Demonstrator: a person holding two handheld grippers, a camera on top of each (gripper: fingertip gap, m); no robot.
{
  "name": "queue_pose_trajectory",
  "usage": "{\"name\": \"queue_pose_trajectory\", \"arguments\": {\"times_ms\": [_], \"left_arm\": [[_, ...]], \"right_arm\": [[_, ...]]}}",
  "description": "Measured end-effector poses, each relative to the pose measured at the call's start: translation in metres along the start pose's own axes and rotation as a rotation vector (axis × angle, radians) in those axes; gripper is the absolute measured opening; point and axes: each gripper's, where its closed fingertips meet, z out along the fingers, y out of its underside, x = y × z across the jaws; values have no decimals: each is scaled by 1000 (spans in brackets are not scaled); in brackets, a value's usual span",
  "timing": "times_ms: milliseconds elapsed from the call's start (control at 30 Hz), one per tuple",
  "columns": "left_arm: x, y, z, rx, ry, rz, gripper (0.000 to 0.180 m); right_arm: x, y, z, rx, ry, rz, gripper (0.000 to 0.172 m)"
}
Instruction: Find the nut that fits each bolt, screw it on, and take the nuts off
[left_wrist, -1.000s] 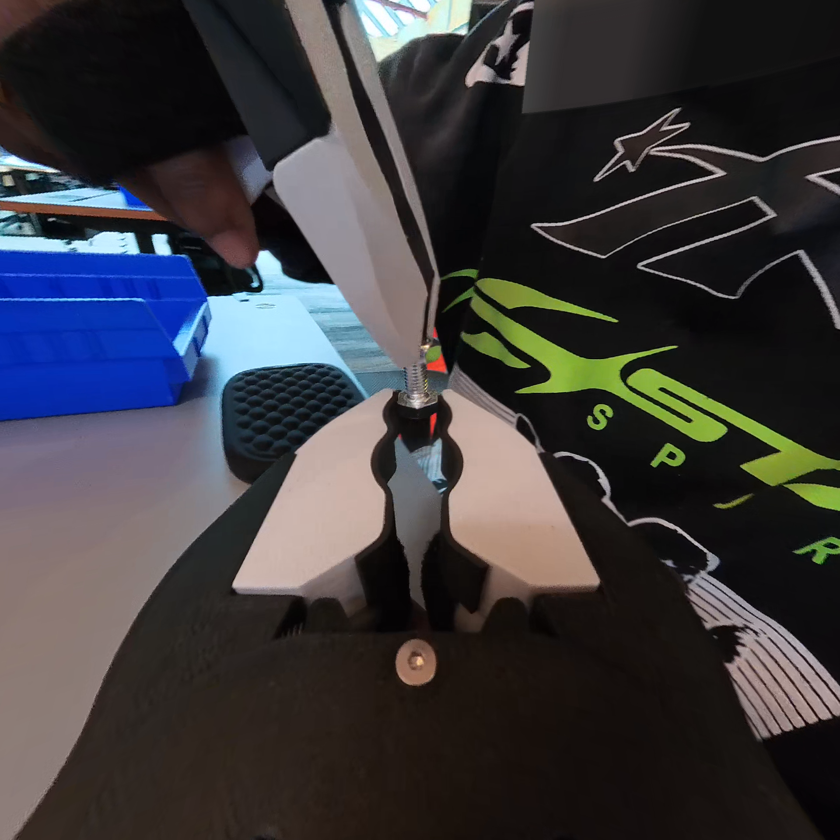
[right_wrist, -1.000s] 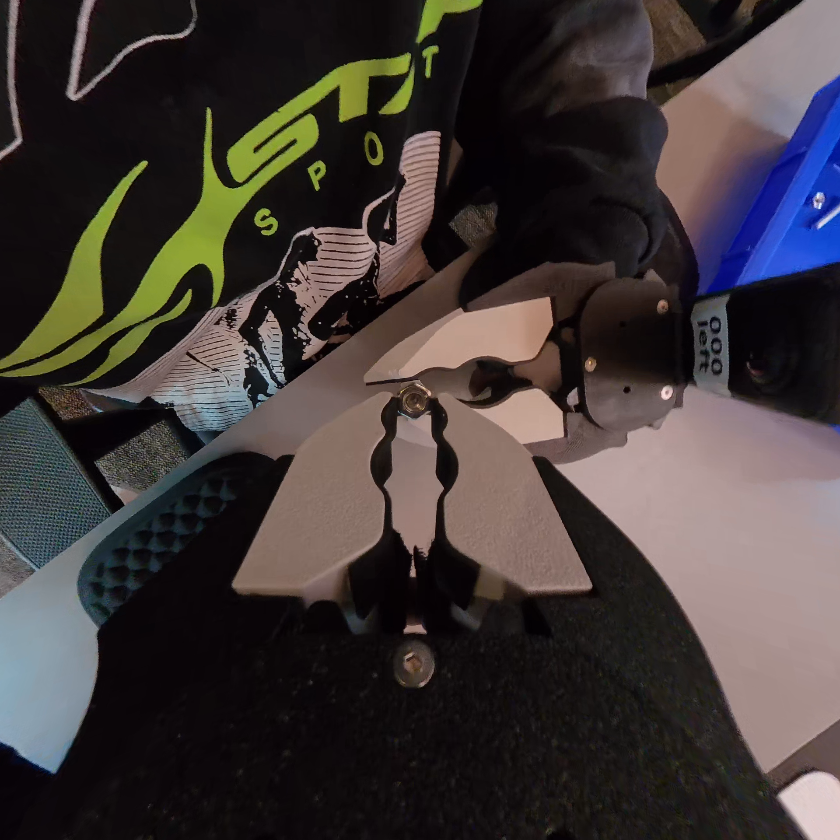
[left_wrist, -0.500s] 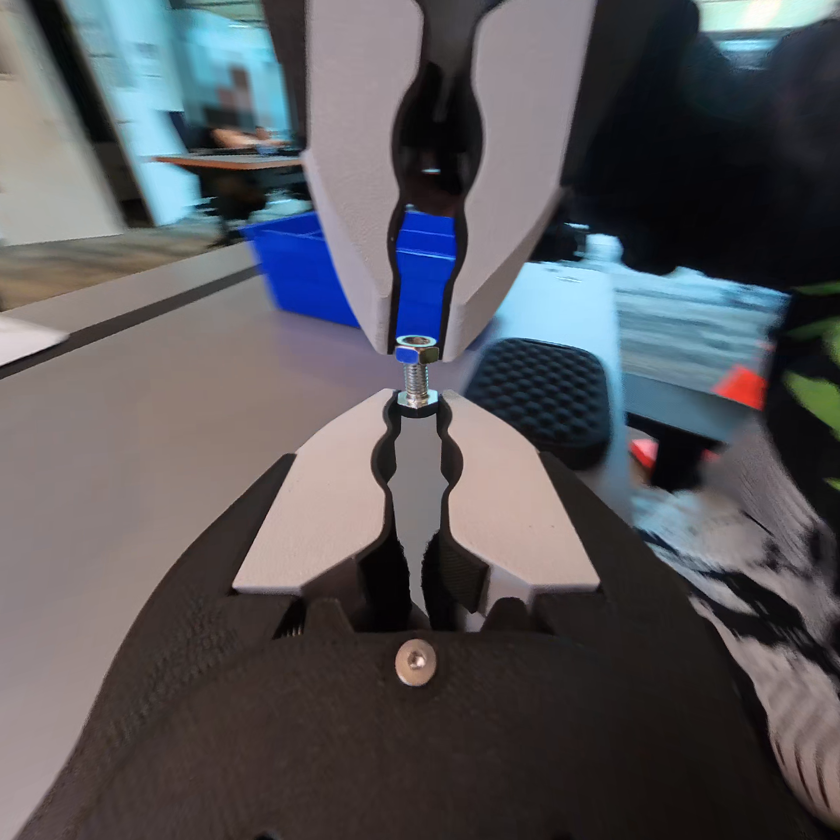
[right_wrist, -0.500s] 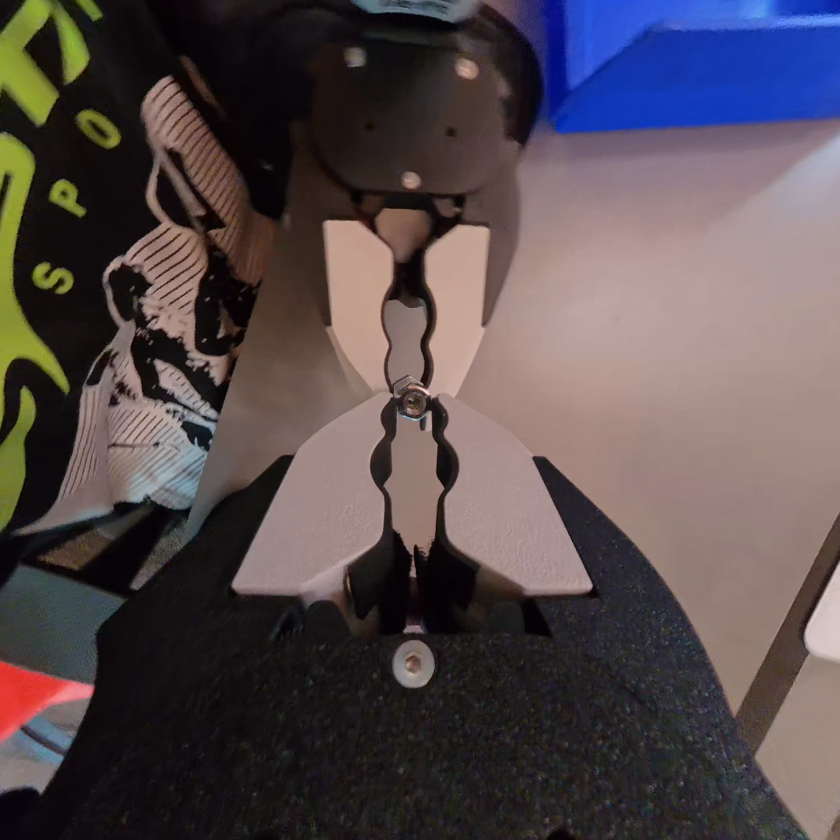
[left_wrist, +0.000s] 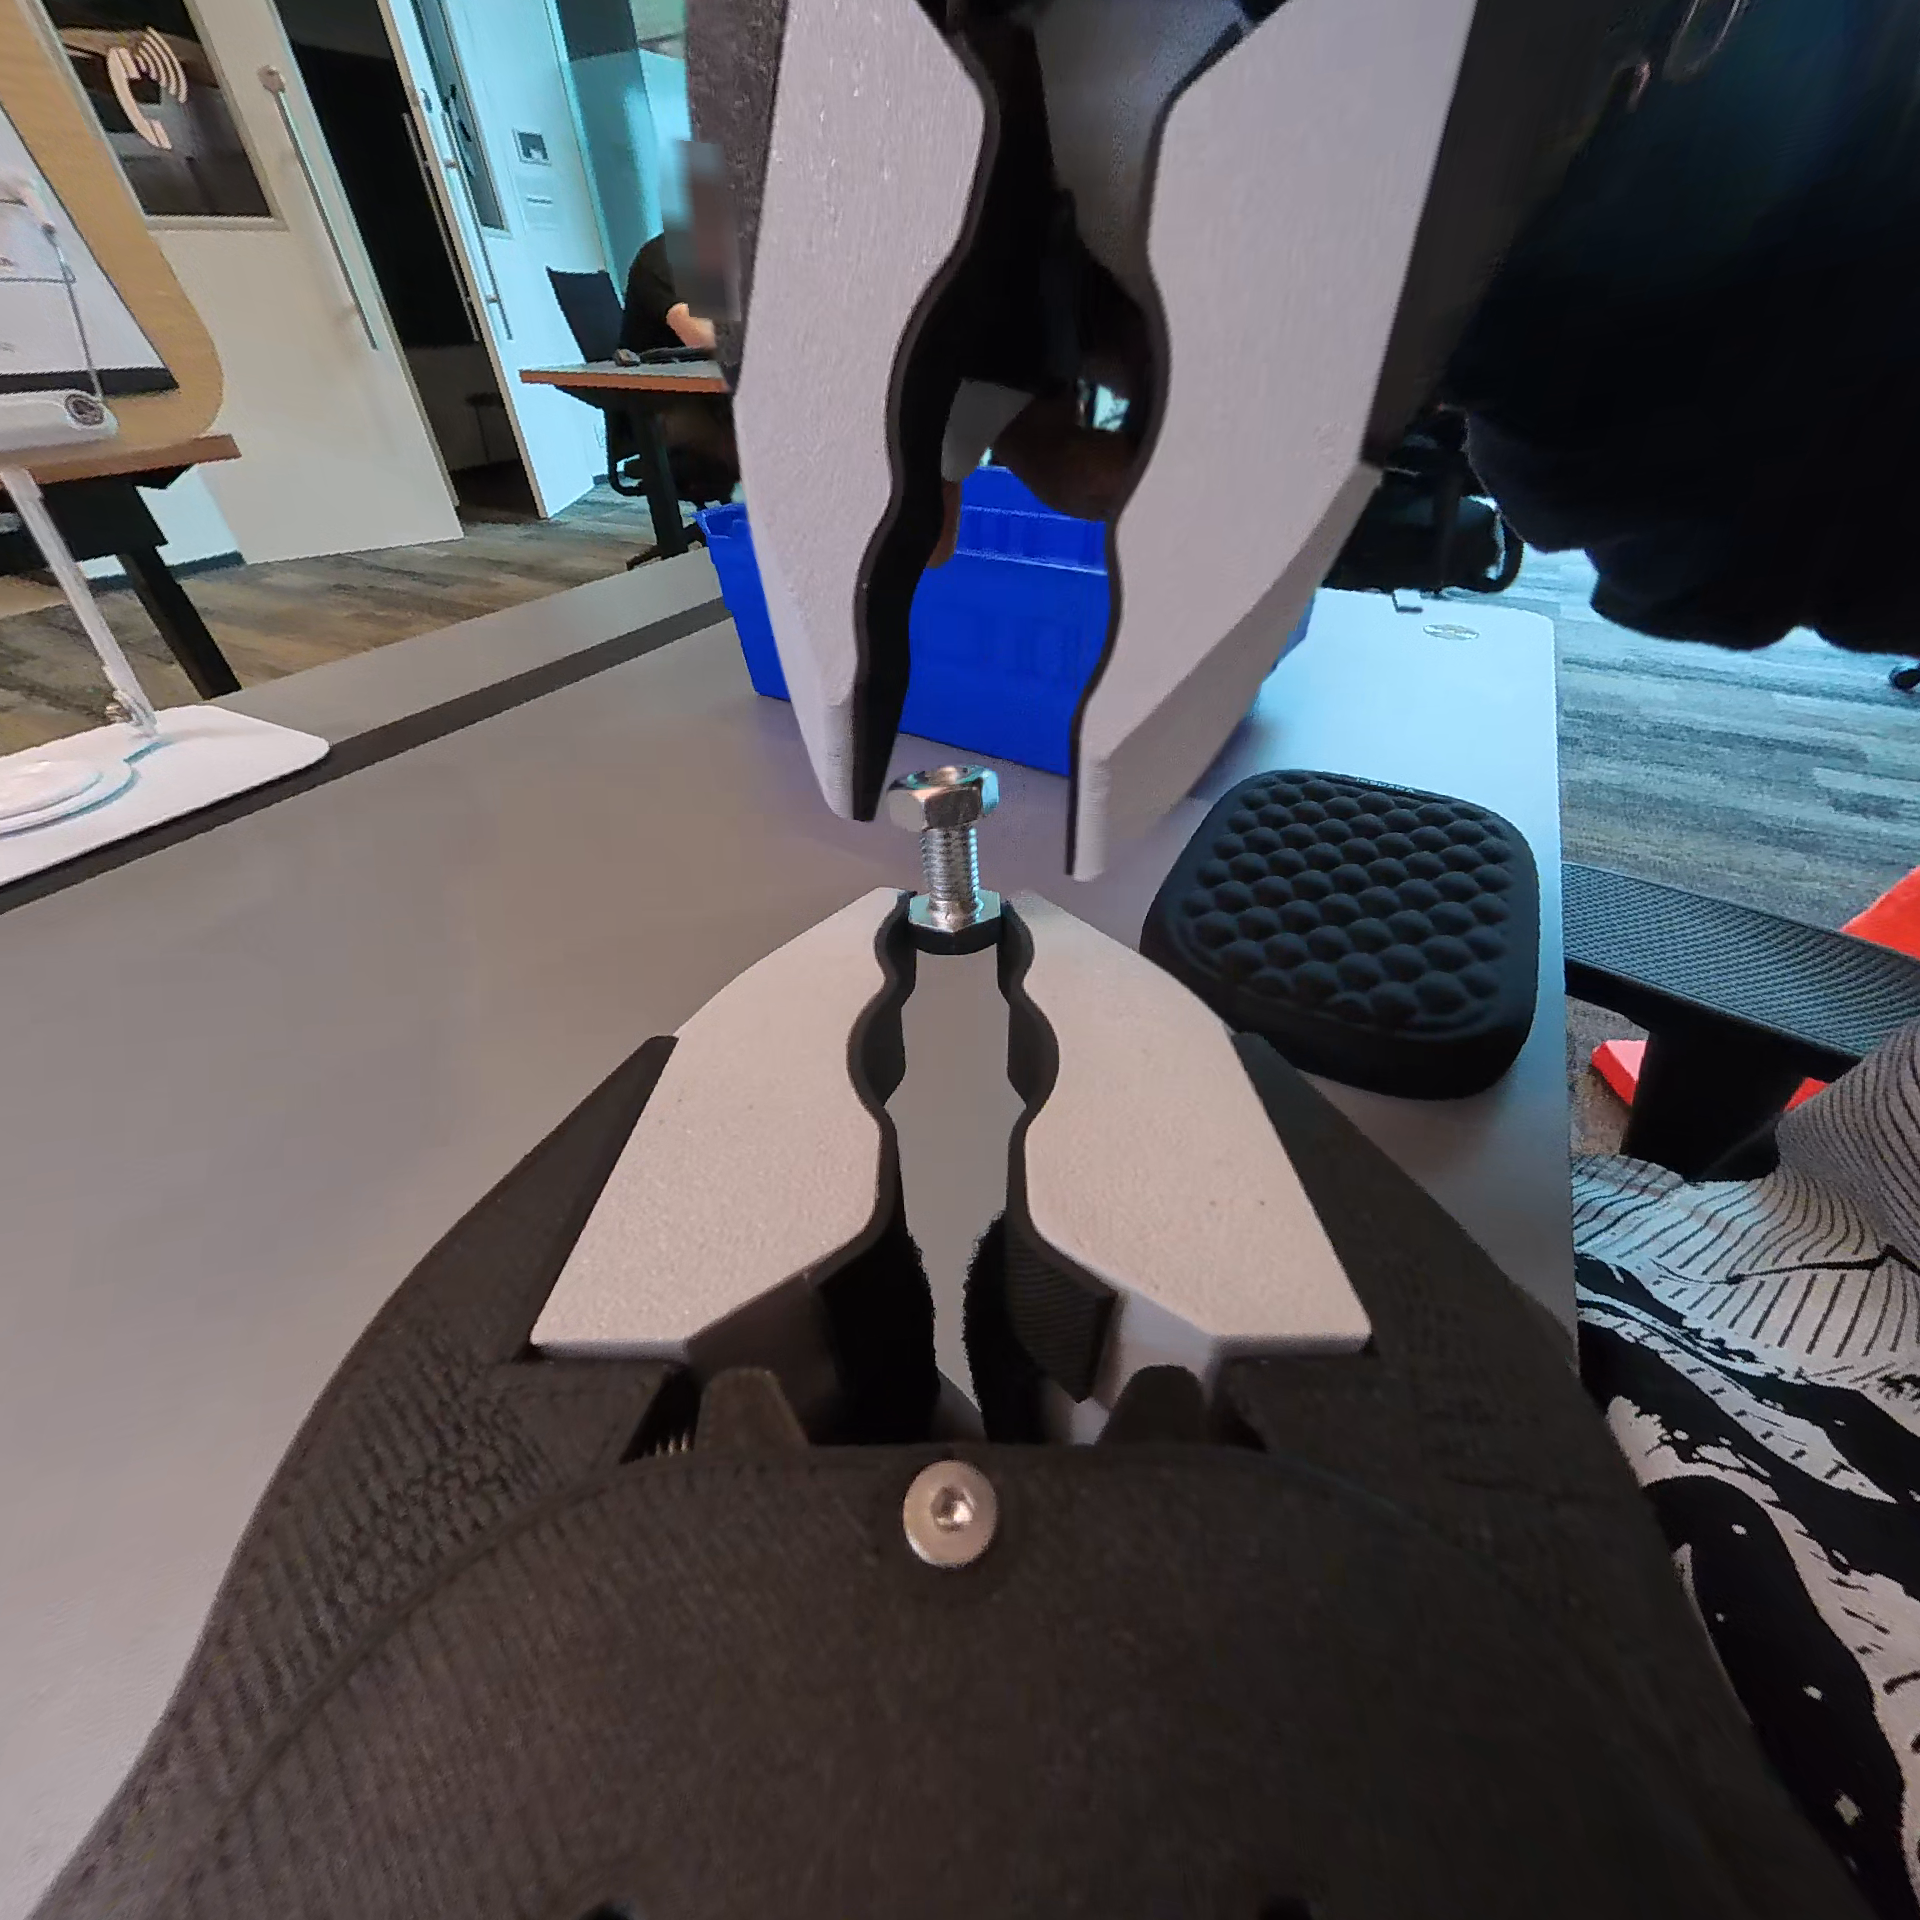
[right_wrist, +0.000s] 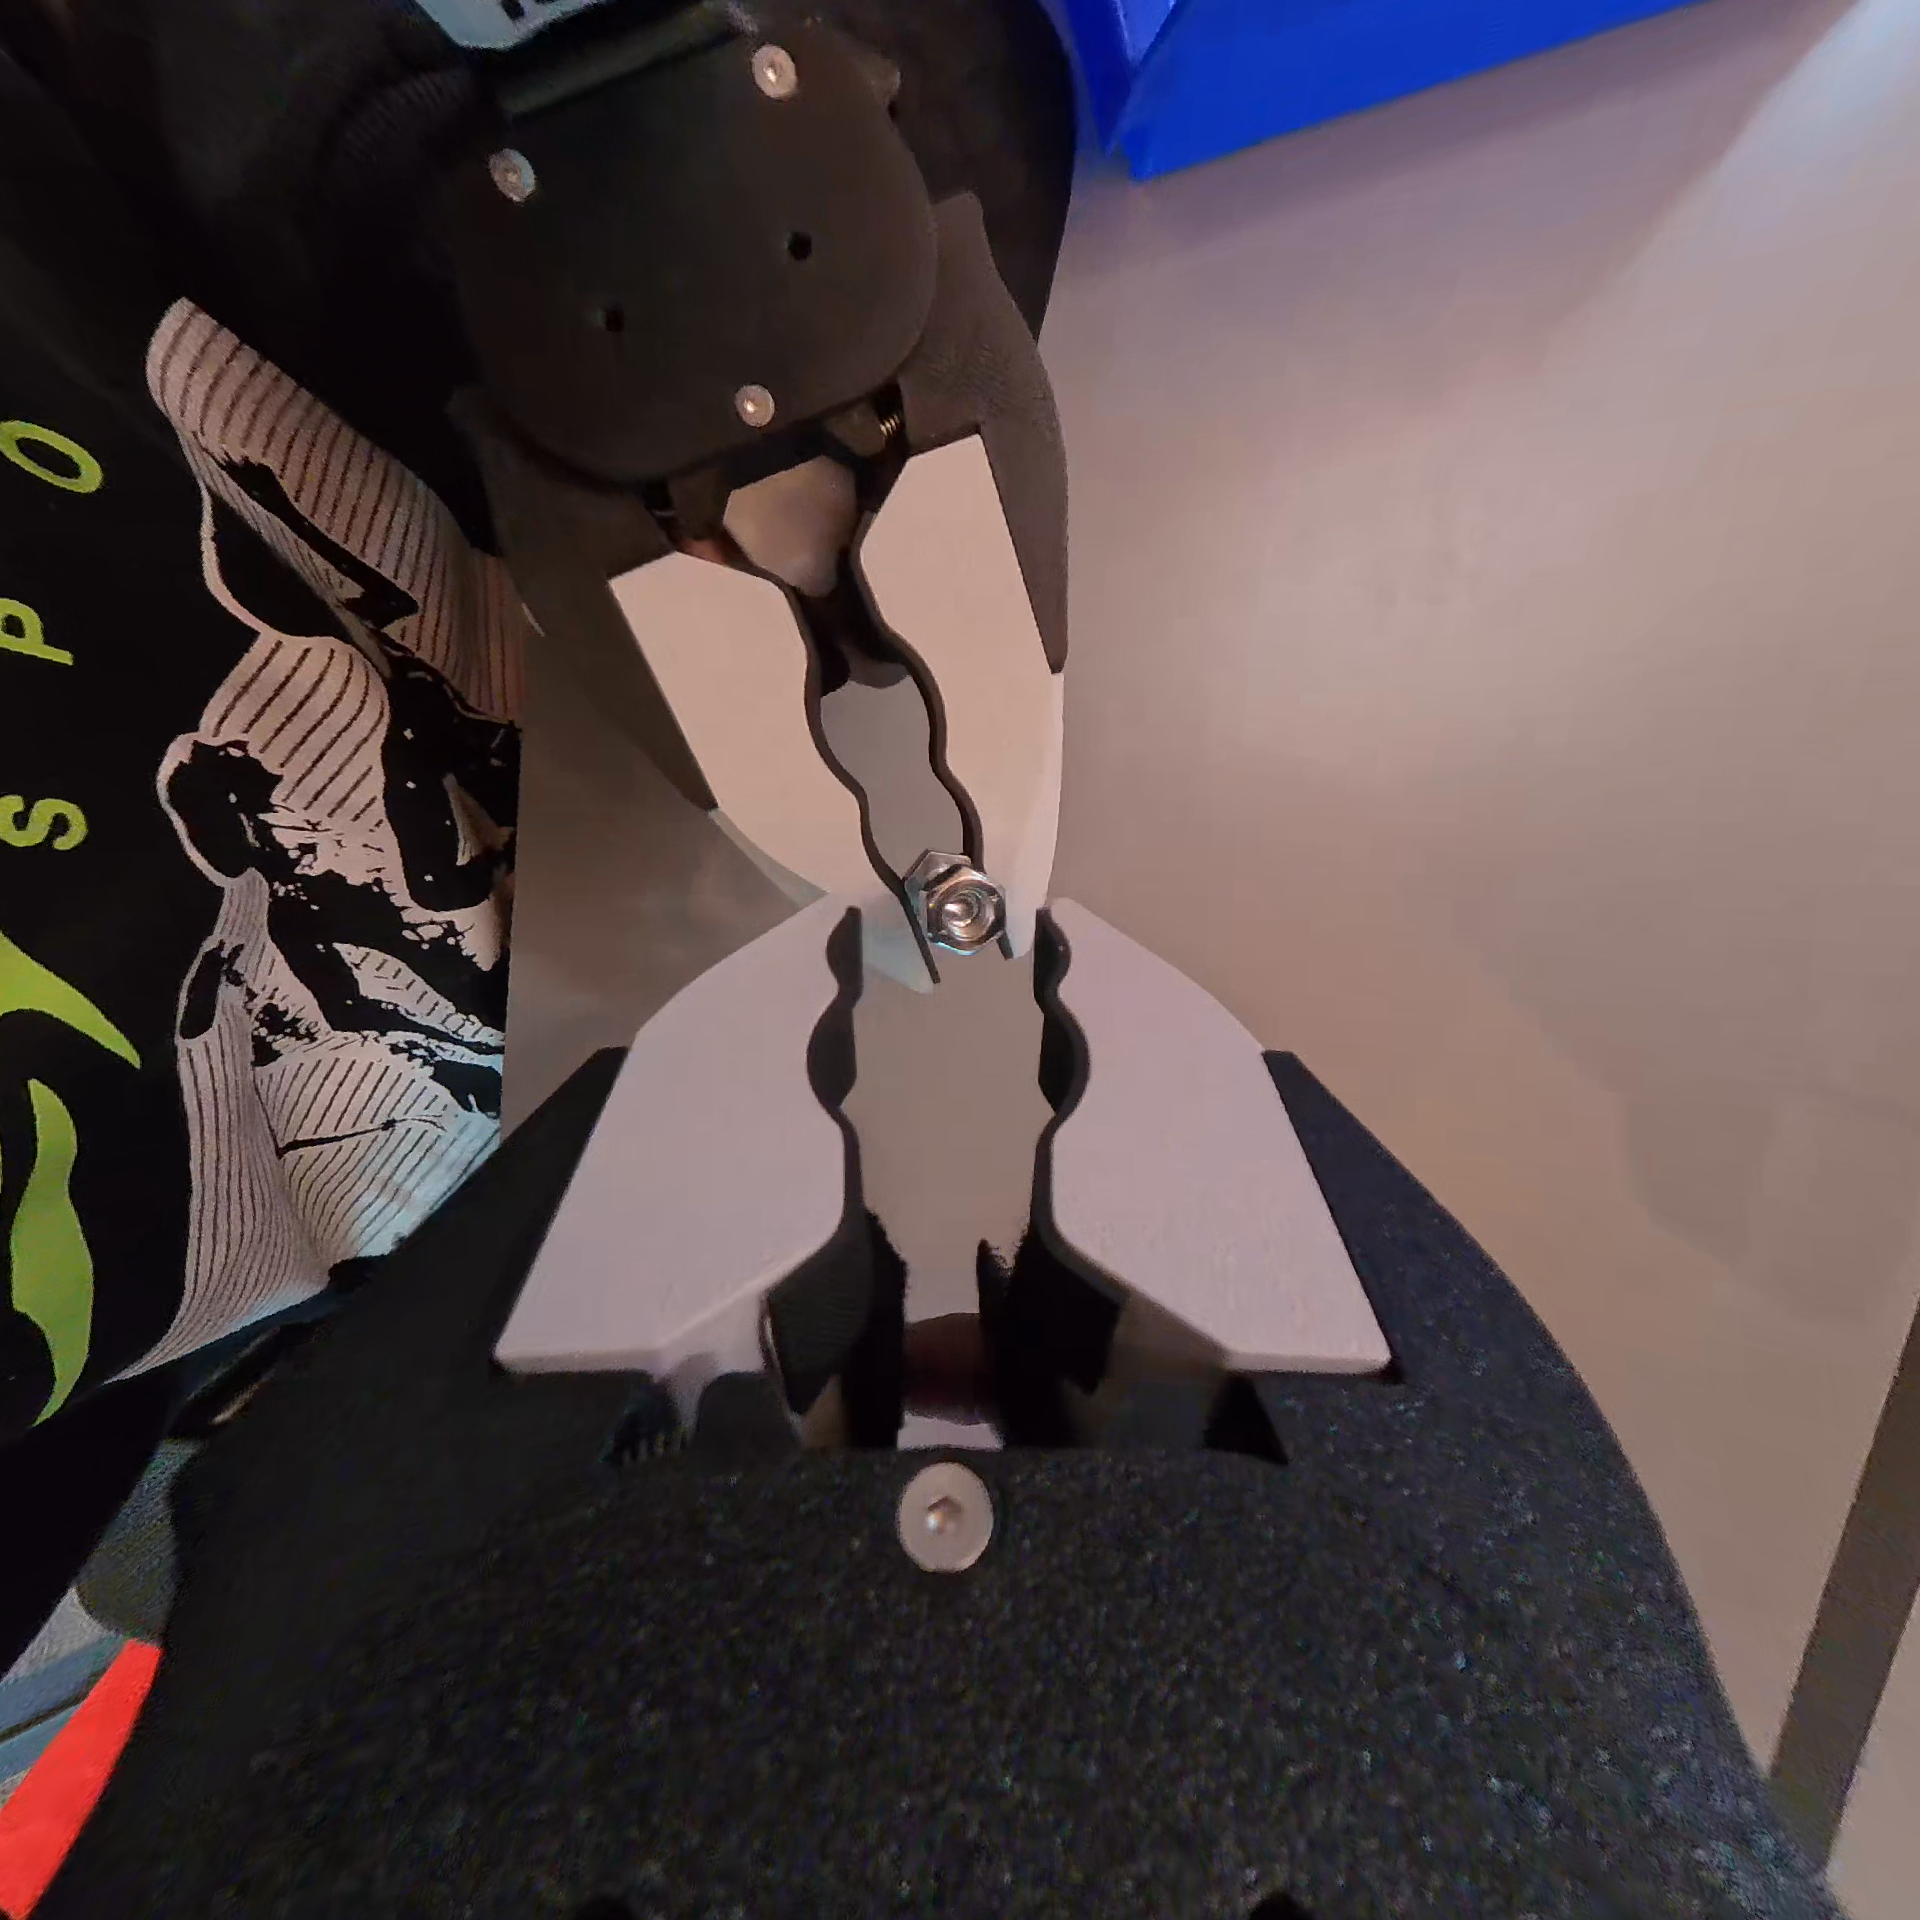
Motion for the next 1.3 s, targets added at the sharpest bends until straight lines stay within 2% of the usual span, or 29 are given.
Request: {"name": "queue_pose_trajectory", "arguments": {"times_ms": [100,167,433,567,1300], "left_arm": [[-2,-1,-1,7,-3,0,15],[-3,-2,-2,16,-10,16,15],[-15,-7,-8,61,-56,34,15],[-17,-7,-8,61,-65,27,15],[-21,-4,-8,56,-74,-1,15]], "right_arm": [[3,-4,-1,63,22,30,32],[9,-7,-6,124,59,52,44],[15,-28,-12,783,90,326,56],[11,-33,-14,979,107,398,56],[6,-25,-11,1032,136,439,40]]}}
